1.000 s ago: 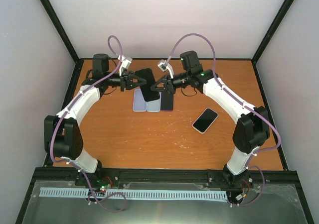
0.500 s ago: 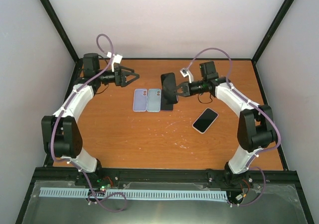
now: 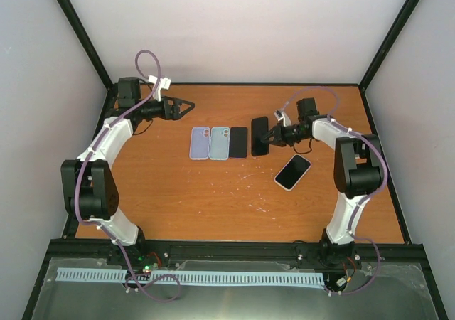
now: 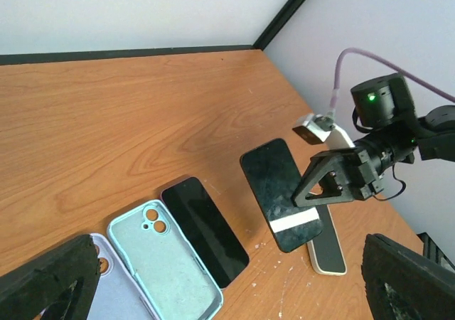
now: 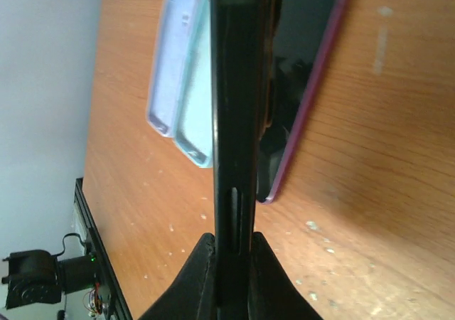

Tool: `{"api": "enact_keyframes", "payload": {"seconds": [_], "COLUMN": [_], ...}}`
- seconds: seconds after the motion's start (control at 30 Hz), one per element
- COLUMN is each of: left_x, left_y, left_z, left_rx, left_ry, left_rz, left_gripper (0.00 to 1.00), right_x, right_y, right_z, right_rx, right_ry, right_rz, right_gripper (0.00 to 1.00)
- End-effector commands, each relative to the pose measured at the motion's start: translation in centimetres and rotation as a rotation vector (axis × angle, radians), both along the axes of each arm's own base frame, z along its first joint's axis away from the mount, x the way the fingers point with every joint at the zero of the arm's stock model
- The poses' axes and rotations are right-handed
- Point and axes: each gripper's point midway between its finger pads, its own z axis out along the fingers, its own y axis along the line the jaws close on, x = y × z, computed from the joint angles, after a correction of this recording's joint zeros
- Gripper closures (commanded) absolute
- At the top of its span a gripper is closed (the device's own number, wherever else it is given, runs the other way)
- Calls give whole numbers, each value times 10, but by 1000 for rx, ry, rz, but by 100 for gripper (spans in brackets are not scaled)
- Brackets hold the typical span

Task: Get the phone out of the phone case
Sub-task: Place the phone at the center of the board.

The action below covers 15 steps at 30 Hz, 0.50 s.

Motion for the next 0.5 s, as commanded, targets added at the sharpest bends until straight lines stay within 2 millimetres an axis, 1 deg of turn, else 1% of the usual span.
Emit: {"api": "enact_keyframes", "payload": {"seconds": [0.0, 0.2, 0.3, 0.47], "left_x": [7, 7, 8, 10], "left_y": [6, 8, 8, 8], "left_z": [4, -3, -6, -11], "left_rx": [45, 58, 59, 60], "left_ry": [-25, -12, -4, 8], "left_rz": [24, 23, 23, 20], "left_gripper": [0, 0, 0, 0], "right_x": [14, 25, 28, 35], "right_y": [-2, -8, -7, -5], "right_z": [-8, -40, -49, -57], "right_rx": [9, -14, -8, 8], "right_ry": [42, 123, 158, 201], "right_rz": [-31, -50, -60, -74], "right_gripper": [97, 97, 97, 95]}}
